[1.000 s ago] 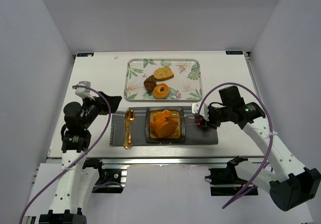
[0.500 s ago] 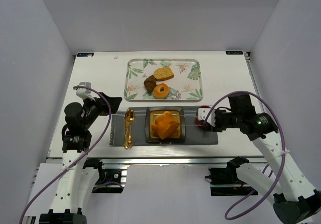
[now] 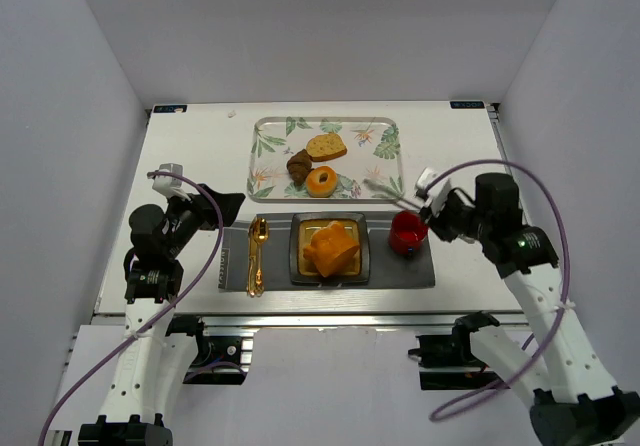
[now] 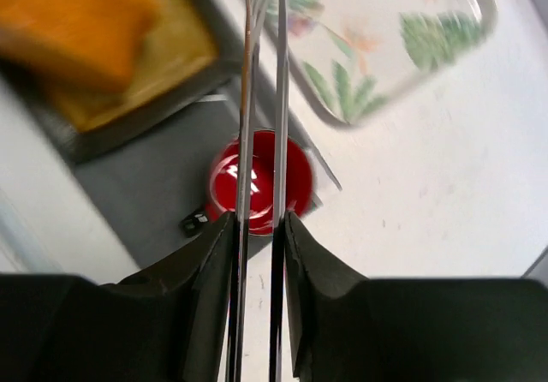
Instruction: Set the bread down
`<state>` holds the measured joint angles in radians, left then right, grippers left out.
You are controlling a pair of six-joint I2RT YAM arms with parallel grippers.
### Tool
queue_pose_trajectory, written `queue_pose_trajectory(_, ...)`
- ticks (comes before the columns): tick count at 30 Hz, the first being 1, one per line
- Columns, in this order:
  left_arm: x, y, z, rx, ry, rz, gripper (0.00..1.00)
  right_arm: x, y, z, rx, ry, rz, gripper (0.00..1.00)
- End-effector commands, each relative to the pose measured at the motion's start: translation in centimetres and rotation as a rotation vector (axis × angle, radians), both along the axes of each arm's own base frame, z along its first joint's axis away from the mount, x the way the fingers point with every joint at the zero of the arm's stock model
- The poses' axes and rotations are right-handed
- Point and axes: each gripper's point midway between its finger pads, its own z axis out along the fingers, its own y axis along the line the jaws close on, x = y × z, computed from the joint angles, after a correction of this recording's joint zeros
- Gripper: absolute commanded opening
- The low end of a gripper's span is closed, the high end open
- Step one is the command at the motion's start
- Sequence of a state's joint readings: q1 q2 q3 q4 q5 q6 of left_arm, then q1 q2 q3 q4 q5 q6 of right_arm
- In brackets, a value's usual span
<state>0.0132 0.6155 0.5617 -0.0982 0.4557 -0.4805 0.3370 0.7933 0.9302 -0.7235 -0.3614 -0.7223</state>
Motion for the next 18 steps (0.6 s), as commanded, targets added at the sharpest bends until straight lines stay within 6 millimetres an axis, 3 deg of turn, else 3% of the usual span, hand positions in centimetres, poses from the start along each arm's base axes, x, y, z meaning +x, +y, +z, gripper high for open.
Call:
queue_pose_trajectory(1,0.0,-0.2,0.2,-0.005,-0.017,-0.014,0.86,5.5,-2.6,1.5,0.214,0.032,-0.293,0.33)
queue_pose_trajectory(2,0.0,-0.2,0.3,-0.005,-0.021,-0.014,0.86,6.4,-3.8,1.4,0.251,0.056,-0.345,0.32)
queue_pose_trajectory(3,0.0,-0.2,0.4,-0.005,-0.021,-0.016,0.86,7.7,-6.9,1.2,0.301,0.08,-0.476,0.31)
queue_pose_trajectory(4,0.0,-0.2,0.3,-0.005,-0.02,-0.016,0.86,8.4,-7.9,1.0,0.328,0.096,-0.51,0.31)
queue_pose_trajectory(7,0.1,-0.3,0.3,-0.008,-0.023,-0.019,0.86,11.5,-12.4,-2.6,0.361,0.169,-0.668,0.3)
queue_pose_trajectory(8,0.1,-0.3,0.2,-0.011,-0.022,-0.021,0.86,12.5,-13.1,-2.8,0.359,0.141,-0.677,0.3)
queue_pose_trajectory(11,0.2,-0.4,0.2,-0.02,-0.024,-0.024,0.86,14.2,-14.7,-6.6,0.349,0.186,-0.747,0.32)
queue_pose_trajectory(13,0.3,-0.4,0.3,-0.019,-0.018,-0.024,0.86,14.8,-15.8,-9.9,0.357,0.27,-0.829,0.34)
queue_pose_trajectory(15,0.4,-0.3,0.4,-0.006,-0.015,-0.02,0.86,15.6,-17.0,-11.1,0.37,0.267,-0.88,0.36)
queue_pose_trajectory(16,0.5,-0.2,0.2,-0.001,-0.003,-0.019,0.86,15.5,-17.4,-13.1,0.365,0.307,-0.919,0.38)
queue_pose_trajectory(18,0.5,-0.1,0.0,0.008,0.004,-0.017,0.86,15.8,-17.8,-14.3,0.356,0.305,-0.934,0.4)
